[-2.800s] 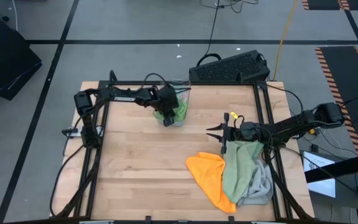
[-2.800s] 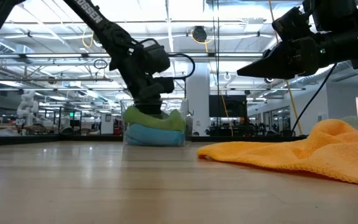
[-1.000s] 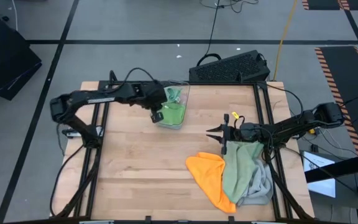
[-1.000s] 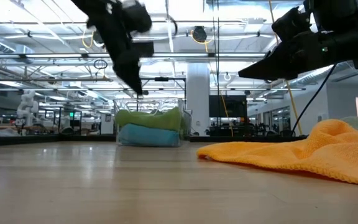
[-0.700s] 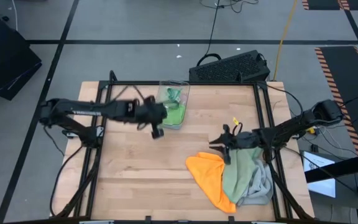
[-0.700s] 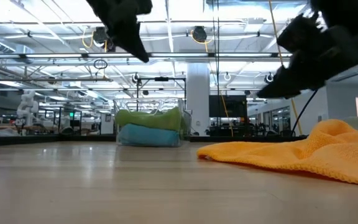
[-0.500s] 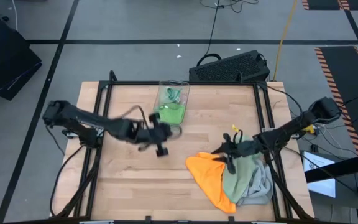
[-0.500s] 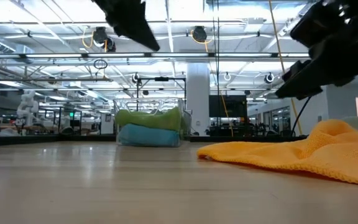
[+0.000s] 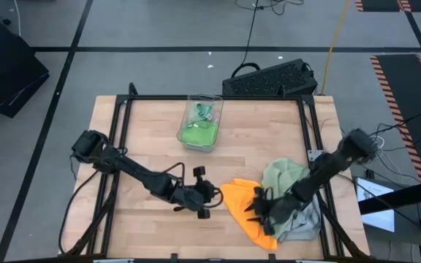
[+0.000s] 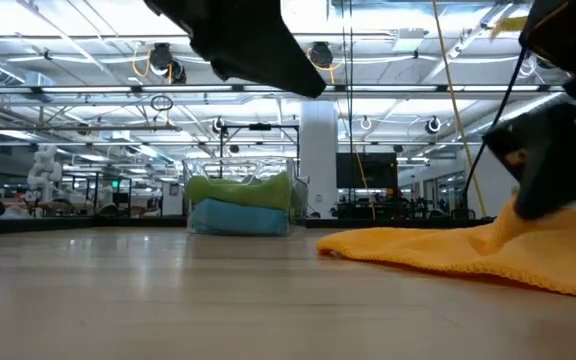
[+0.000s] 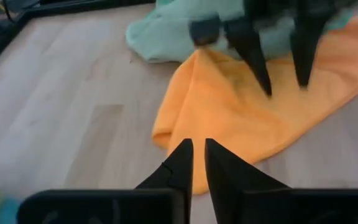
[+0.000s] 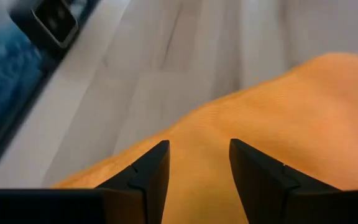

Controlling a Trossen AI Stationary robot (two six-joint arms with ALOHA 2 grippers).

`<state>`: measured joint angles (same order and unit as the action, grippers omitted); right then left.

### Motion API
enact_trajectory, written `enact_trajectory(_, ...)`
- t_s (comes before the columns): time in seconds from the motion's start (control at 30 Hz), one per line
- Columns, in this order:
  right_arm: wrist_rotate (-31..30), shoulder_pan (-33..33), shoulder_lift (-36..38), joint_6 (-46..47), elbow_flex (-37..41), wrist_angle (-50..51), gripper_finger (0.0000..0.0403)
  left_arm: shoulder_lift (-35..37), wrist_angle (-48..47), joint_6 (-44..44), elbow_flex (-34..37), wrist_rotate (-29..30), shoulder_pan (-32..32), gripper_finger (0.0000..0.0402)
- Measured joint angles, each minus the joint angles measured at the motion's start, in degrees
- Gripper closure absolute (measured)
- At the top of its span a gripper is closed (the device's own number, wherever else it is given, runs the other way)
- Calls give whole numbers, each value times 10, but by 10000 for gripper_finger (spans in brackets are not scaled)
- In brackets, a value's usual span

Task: Fold microfiber towels
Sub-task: Fold the yellow towel

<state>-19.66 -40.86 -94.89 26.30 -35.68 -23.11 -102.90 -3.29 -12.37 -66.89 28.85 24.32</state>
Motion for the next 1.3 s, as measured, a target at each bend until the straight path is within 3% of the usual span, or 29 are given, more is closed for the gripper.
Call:
enact_trajectory(0.13,-7,-2,-93,-11,-53,-4,242,0,0,-49,0,1,14,335)
enact_trajectory(0.27,-14,-1,-141,-20,-91,-13,247,0,-14,-94,0,12,27,306)
enact_trajectory(0.5,-27,-4,-157,-34,-100,-50,276,-31,-19,-191,0,9,18,245)
enact_trajectory(0.73,-28,-5,-157,-49,-99,-63,279,-100,-22,-250,0,-67,-27,195)
enact_trajectory(0.9,-28,-5,-157,-62,-99,-65,279,-136,-7,-258,-1,-115,-59,182)
enact_trajectory(1.07,-28,-5,-143,-75,-98,-56,279,-144,0,-228,-2,-126,-70,214)
enact_trajectory(1.3,-57,-5,-71,-75,-98,15,271,-144,7,-112,-1,-105,-51,369)
